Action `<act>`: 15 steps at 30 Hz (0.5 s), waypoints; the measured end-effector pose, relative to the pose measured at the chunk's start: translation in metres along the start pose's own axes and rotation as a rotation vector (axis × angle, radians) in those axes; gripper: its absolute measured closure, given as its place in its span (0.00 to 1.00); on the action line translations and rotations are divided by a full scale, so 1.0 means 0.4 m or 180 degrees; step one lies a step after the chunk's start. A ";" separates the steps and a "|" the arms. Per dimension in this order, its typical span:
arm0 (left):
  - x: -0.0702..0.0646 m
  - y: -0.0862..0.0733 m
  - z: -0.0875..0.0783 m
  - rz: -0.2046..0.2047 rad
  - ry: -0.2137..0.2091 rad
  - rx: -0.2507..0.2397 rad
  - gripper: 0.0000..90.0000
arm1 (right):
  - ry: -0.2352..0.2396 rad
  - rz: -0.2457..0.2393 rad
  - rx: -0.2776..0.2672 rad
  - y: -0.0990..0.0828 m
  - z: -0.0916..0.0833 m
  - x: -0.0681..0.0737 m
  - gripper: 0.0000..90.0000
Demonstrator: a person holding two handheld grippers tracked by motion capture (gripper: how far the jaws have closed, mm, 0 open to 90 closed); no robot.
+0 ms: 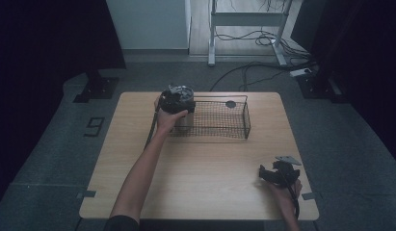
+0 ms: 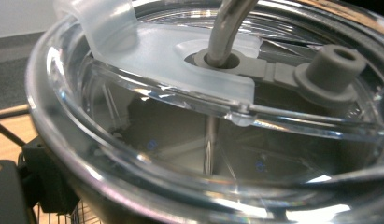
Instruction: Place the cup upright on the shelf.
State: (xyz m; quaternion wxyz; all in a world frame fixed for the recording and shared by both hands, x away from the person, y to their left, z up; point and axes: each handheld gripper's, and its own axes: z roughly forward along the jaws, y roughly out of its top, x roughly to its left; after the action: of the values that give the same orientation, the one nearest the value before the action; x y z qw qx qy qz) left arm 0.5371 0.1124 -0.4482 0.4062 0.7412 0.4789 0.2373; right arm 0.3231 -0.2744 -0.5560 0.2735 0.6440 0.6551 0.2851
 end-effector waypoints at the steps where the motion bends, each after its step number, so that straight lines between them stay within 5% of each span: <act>1: 0.000 -0.004 0.003 -0.0012 -0.0003 0.0004 0.04 | 0.0000 0.0000 0.0000 0.000 0.000 0.000 0.06; 15: -0.008 -0.030 0.018 -0.0014 -0.0027 0.0029 0.04 | 0.0004 -0.0002 -0.0002 0.000 0.000 0.000 0.06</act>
State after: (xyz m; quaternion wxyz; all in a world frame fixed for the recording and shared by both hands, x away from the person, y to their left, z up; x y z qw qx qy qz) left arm 0.5350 0.1094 -0.4621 0.4052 0.7430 0.4799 0.2311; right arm 0.3230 -0.2743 -0.5560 0.2734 0.6435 0.6554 0.2857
